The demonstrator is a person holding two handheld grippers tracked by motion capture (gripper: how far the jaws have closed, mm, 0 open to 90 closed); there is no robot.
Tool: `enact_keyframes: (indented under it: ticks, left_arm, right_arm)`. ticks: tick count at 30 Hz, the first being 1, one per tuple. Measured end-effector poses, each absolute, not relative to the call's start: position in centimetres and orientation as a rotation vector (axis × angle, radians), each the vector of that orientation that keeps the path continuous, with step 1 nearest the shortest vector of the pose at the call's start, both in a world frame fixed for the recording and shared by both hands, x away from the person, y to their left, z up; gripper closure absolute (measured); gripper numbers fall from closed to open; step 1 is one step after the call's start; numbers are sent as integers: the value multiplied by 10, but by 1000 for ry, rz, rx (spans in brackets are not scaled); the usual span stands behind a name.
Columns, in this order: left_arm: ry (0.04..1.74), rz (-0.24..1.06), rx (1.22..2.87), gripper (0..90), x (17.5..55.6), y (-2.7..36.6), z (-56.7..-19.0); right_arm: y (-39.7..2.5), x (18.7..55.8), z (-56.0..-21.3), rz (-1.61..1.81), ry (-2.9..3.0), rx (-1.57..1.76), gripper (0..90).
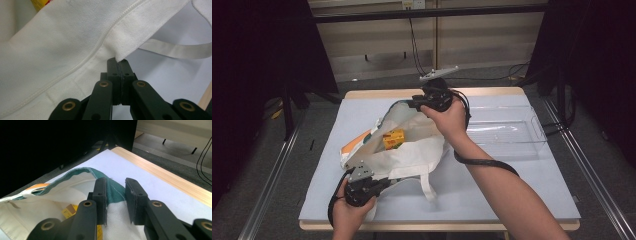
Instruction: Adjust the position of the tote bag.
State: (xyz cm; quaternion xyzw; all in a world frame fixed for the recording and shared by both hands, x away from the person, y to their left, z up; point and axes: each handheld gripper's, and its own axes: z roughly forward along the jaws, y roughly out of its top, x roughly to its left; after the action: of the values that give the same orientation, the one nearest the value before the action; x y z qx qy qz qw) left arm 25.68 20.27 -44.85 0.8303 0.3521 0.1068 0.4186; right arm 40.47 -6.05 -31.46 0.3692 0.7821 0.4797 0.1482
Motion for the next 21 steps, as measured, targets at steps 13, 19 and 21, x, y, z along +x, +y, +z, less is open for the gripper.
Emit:
enact_keyframes:
  ticks: [13, 19, 21]
  left_arm:
    - [883, 263, 2084, 900, 257, 203, -449]
    - [876, 268, 2090, 900, 258, 202, -449]
    - [879, 266, 2089, 900, 258, 202, -450]
  right_arm:
    - [-61, 411, -321, 1352, 2256, 1059, 712]
    - [-61, 414, -324, 1329, 2257, 1064, 715]
    - [-60, 416, -324, 1326, 2254, 1065, 715]
